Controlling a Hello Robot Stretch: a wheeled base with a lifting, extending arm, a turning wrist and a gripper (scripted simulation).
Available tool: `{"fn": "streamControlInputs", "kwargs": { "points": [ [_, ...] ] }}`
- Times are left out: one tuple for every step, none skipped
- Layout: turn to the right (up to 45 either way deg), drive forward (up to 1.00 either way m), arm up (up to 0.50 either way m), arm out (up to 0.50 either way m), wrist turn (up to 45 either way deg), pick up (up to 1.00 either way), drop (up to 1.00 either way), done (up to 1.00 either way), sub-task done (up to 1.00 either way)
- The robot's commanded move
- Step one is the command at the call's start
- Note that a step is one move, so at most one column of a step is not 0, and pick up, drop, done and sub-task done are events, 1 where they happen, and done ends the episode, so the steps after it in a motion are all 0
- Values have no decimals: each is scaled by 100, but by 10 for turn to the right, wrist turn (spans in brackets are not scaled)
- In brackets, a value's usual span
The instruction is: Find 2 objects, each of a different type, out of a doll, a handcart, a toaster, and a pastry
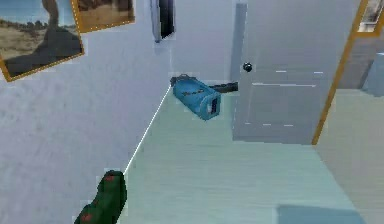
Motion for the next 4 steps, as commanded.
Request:
{"fn": "streamControlInputs", "kwargs": {
  "points": [
    [30,0,0,0,0,0,0,0,0],
    [0,50,0,0,0,0,0,0,0],
    [450,0,0,0,0,0,0,0,0],
    [270,0,0,0,0,0,0,0,0]
  ]
}}
